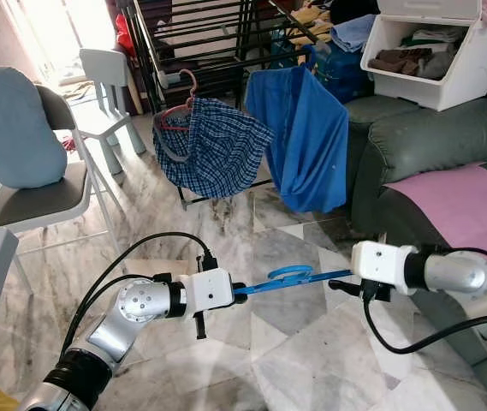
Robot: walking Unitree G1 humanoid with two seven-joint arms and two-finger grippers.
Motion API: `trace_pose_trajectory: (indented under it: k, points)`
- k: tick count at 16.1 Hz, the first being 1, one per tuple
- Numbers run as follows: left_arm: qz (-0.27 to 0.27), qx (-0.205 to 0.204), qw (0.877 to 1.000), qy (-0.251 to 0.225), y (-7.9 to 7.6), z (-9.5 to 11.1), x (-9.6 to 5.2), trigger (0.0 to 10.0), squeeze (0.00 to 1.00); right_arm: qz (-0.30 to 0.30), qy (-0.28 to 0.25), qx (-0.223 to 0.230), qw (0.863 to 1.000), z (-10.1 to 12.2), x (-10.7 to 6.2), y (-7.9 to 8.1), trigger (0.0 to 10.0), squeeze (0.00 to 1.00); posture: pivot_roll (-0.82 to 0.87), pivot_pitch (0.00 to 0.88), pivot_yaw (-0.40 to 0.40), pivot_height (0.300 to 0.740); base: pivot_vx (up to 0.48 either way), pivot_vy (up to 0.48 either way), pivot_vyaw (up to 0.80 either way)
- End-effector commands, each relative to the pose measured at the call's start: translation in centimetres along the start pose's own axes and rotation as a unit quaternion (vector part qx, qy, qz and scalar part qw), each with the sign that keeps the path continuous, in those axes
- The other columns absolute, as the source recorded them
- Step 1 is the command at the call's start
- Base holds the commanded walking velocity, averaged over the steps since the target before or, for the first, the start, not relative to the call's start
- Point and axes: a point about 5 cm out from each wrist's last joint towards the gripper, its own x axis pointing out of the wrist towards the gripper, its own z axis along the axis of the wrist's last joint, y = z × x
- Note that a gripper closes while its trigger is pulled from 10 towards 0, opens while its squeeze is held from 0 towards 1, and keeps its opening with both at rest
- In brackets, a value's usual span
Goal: Hang hanger
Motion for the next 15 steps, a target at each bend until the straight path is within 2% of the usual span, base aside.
trace_pose_trajectory:
  k: [1, 4, 9, 15]
  points:
    - [0.000, 0.005, 1.000, -0.007, 0.2, 0.3, -0.2, 10.0, 0.00, 0.016, -0.014, 0.001, 1.000, 0.3, 0.6, 0.2, 0.0, 0.00, -0.15, 0.000, 0.071, 0.740, 0.000, 0.000, 0.00]
    - [-0.002, 0.008, 1.000, -0.007, 0.2, 0.4, -0.1, 10.0, 0.00, 0.039, -0.017, 0.002, 0.999, 0.2, 1.4, 0.8, 0.0, 0.00, -0.15, 0.000, 0.071, 0.740, 0.000, 0.000, 0.00]
    - [-0.008, 0.006, 1.000, -0.012, -0.1, 0.5, 0.1, 10.0, 0.00, 0.056, -0.009, -0.025, 0.998, -0.1, 1.7, 0.6, 0.0, 0.00, -0.15, 0.000, 0.071, 0.740, 0.000, 0.000, 0.00]
    - [-0.010, 0.007, 1.000, -0.009, -0.2, 0.4, 0.1, 10.0, 0.00, 0.048, -0.013, -0.039, 0.998, 0.0, 1.9, 0.1, 0.0, 0.00, -0.15, 0.000, 0.070, 0.740, 0.000, 0.000, 0.00]
